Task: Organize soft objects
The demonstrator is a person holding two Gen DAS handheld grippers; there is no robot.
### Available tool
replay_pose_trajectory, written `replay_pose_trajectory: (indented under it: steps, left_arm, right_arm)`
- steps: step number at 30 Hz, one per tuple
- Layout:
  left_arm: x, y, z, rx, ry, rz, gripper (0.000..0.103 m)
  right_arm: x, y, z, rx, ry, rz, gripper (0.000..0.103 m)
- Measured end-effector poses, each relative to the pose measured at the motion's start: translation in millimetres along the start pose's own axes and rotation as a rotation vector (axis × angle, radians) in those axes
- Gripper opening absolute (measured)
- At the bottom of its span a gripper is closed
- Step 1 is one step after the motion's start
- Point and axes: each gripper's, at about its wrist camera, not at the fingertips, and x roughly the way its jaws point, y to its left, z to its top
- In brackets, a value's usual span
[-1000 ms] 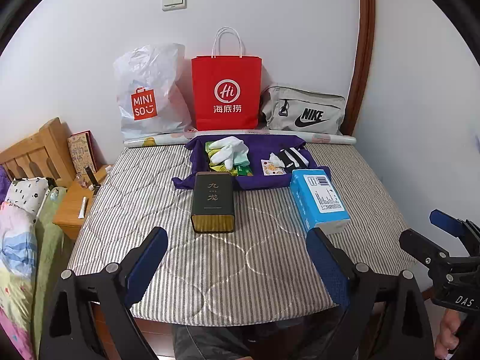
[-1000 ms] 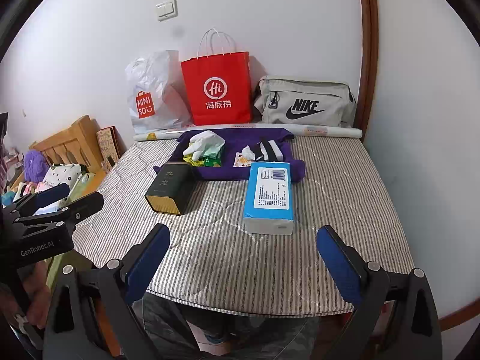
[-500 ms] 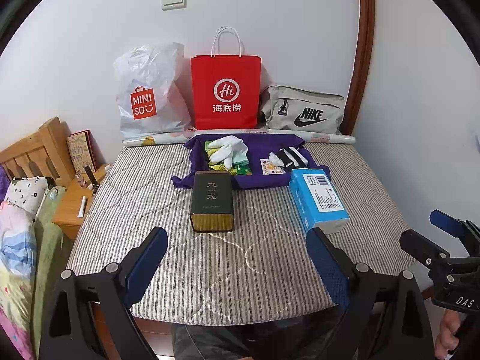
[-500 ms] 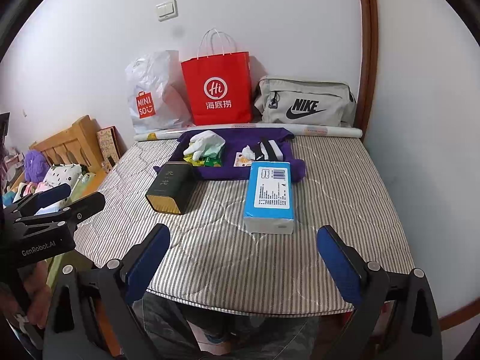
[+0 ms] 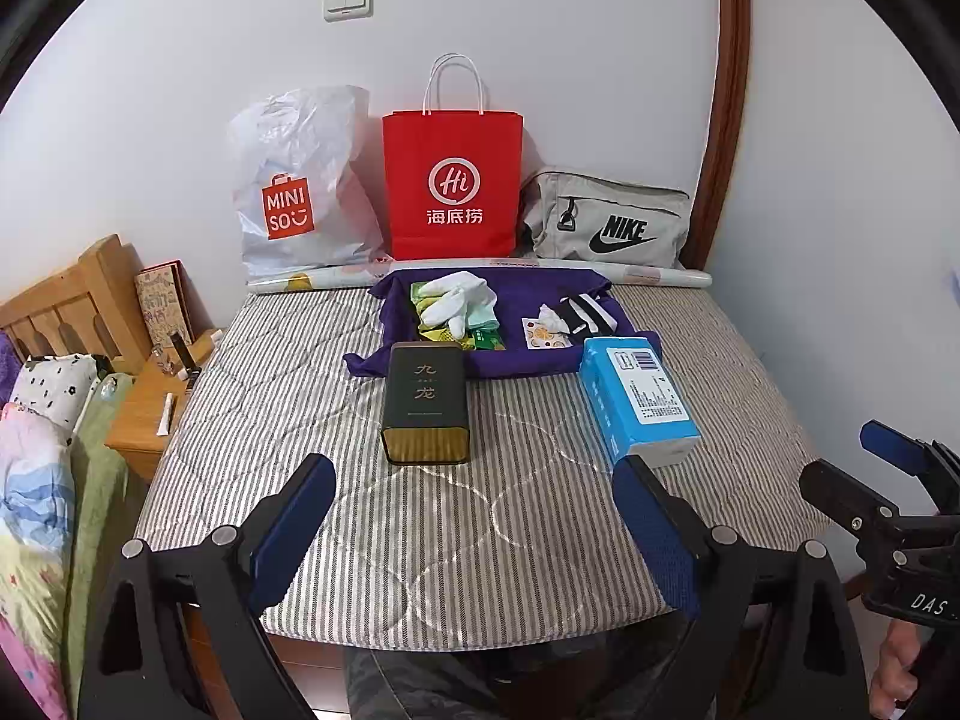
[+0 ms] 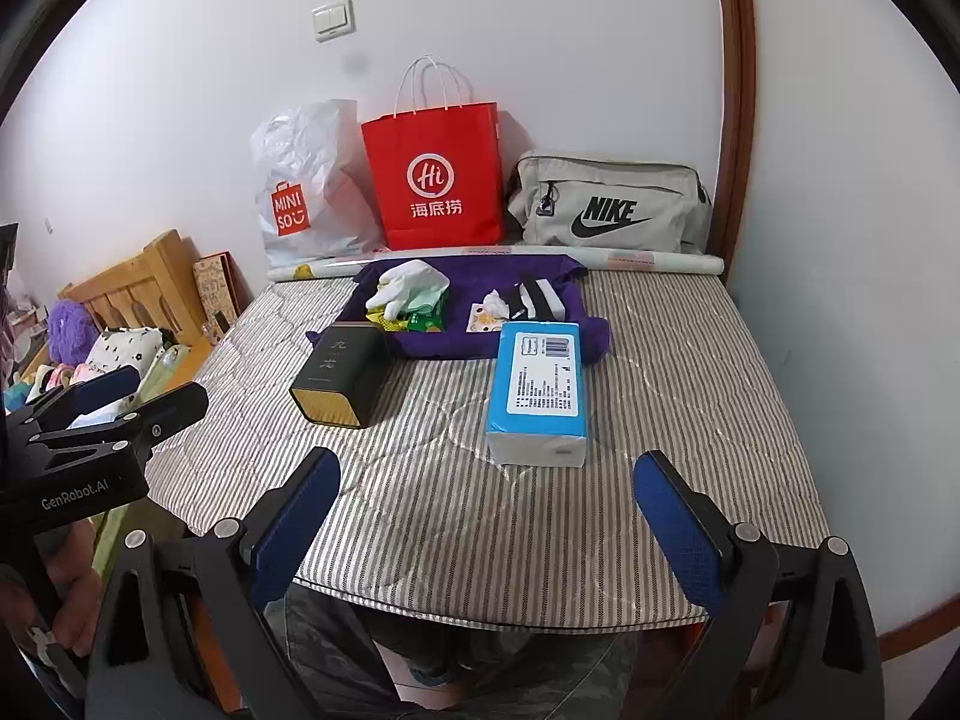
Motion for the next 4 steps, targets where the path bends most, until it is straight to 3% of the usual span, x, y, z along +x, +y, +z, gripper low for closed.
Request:
replay_pose_trajectory:
  steps: [4]
  left_arm:
    - [-1.9, -3.3, -0.8, 0.011, -0.014, 0.002, 0.094]
  right_arm:
    - [-1.4, 1.0, -1.8, -0.005, -0.003, 0.003, 0.097]
